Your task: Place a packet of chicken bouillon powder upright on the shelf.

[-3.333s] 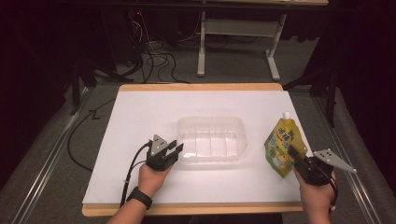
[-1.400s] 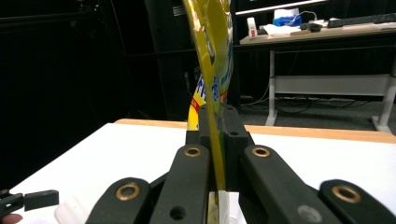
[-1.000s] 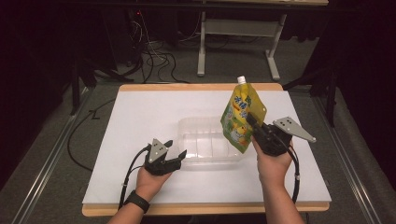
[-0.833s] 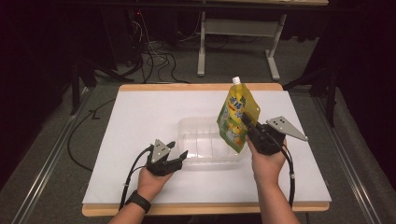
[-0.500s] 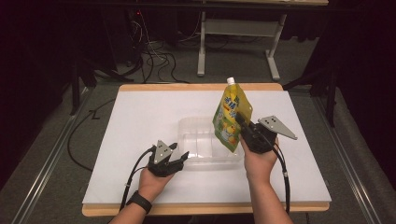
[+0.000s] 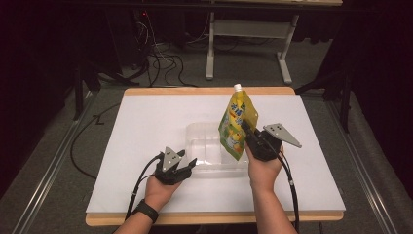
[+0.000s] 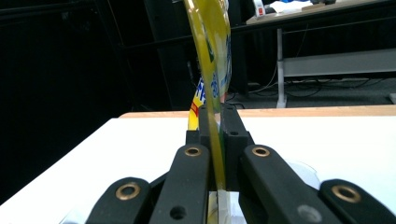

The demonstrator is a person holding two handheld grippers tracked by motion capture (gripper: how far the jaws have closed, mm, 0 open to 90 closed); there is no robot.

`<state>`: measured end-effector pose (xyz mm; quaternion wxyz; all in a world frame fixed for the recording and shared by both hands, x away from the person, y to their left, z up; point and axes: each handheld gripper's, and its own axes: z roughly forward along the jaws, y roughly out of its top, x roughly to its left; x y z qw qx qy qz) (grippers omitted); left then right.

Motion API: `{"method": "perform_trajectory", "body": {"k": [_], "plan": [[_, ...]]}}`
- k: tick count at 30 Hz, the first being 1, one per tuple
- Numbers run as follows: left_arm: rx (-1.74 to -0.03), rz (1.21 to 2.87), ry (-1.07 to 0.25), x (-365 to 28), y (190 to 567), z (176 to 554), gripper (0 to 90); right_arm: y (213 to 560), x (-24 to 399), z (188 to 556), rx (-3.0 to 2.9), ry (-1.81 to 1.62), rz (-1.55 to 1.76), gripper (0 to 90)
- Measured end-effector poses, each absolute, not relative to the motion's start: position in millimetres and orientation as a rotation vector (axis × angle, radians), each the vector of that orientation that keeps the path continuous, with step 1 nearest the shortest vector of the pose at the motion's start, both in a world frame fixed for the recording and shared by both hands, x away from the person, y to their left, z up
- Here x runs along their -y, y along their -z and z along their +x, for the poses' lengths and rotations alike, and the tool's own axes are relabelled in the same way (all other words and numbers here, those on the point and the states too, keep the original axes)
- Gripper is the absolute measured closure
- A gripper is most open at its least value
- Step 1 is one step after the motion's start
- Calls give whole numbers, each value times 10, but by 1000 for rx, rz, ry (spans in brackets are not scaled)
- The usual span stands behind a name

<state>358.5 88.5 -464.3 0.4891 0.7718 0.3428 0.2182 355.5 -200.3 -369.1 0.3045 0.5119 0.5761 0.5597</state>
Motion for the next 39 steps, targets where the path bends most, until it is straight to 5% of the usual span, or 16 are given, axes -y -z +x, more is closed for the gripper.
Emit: {"method": "perform_trajectory", "body": {"k": [39], "plan": [[-840,1881,-540,-876,4646,3581,504,3777,1958,3651,-1527,-1427,1389,900]]}}
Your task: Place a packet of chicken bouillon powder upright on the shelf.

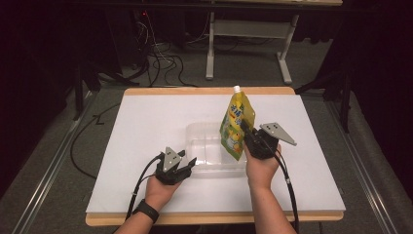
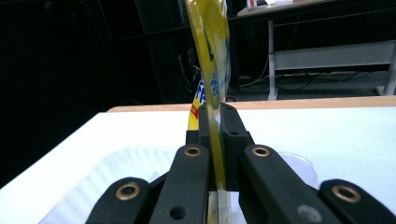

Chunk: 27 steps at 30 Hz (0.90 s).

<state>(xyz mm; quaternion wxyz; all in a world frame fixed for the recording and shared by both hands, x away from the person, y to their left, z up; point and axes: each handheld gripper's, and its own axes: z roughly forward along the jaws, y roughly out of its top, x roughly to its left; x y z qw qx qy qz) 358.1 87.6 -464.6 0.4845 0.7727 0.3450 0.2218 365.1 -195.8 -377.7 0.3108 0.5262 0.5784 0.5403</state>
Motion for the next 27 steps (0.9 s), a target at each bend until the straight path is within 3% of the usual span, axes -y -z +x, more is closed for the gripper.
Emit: {"method": "perform_trajectory", "body": {"k": [27], "plan": [[-863,1884,-559,-865,4660,3596,578,3885,1837,3647,-1546,-1419,1334,900]]}}
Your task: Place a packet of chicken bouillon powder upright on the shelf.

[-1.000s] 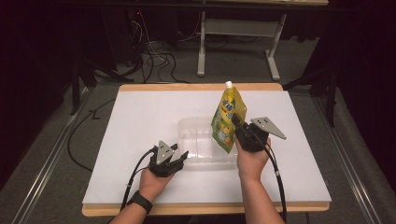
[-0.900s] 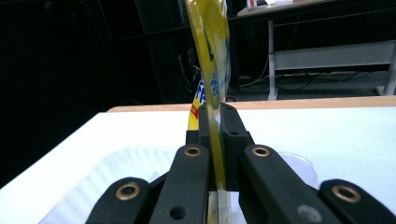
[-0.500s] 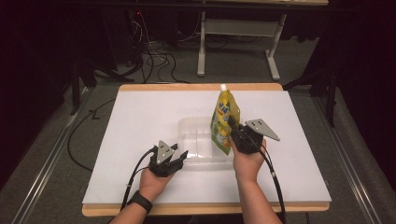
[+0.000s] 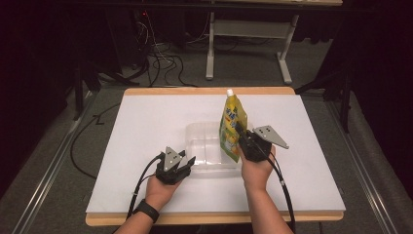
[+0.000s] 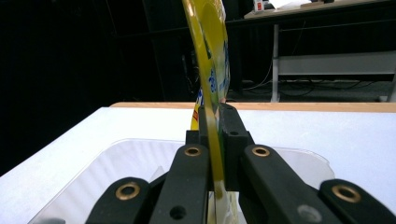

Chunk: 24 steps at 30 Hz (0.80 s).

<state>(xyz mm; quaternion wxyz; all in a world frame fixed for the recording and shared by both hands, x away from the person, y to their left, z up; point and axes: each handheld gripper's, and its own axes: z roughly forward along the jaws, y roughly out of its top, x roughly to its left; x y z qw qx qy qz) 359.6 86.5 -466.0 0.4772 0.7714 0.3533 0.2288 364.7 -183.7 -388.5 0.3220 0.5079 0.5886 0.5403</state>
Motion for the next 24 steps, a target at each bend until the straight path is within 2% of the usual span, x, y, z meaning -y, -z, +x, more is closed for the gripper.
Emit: {"method": "perform_trajectory", "body": {"k": [4,24], "plan": [[-868,1881,-562,-868,4665,3603,606,3909,1836,3643,-1541,-1422,1317,900],[-873,1879,-558,-874,4664,3614,624,4031,1814,3601,-1554,-1448,1297,900]]}}
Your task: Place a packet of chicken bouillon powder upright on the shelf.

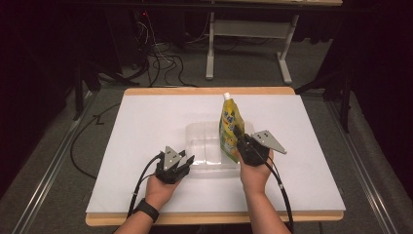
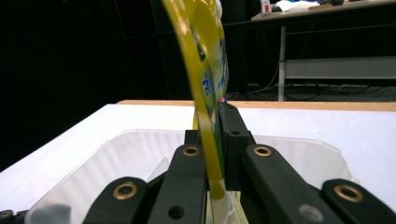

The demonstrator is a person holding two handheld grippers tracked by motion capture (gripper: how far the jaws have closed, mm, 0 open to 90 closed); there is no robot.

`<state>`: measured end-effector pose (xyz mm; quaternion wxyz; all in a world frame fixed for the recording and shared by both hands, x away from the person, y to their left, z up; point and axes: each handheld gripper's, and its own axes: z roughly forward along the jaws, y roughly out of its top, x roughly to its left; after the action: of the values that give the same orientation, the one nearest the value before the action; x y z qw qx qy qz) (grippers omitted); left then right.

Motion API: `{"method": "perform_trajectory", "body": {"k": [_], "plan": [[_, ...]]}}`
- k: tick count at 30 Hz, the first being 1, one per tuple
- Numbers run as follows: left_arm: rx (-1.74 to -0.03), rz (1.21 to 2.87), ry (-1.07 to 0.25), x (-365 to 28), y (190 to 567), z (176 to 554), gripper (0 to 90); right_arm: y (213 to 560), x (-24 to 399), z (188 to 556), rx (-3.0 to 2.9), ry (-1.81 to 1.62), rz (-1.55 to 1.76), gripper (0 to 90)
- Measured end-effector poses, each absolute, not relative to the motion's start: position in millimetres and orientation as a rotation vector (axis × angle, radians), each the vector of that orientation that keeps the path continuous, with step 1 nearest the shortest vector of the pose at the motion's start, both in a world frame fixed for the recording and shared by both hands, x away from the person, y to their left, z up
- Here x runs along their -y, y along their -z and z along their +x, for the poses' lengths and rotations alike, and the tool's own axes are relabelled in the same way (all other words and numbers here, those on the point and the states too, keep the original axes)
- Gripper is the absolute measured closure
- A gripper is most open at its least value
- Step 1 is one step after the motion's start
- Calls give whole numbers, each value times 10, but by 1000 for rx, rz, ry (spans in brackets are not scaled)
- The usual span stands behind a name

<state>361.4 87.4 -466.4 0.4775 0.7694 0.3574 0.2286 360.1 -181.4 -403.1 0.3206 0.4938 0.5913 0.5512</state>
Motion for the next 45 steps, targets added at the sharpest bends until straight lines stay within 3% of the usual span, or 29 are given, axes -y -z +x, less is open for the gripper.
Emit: {"method": "perform_trajectory", "body": {"k": [28,31,38,45], "plan": [[-865,1887,-539,-891,4656,3618,599,4145,1833,3437,-1681,-1368,1283,837],[-872,1885,-527,-910,4645,3621,533,4149,1840,3437,-1714,-1371,1285,751],[-867,1854,-477,-1021,4541,3595,419,4133,1878,3395,-1797,-1342,1259,411],[-838,1853,-488,-1195,4396,3514,394,4099,2076,3202,-1886,-1301,1168,335]]}}
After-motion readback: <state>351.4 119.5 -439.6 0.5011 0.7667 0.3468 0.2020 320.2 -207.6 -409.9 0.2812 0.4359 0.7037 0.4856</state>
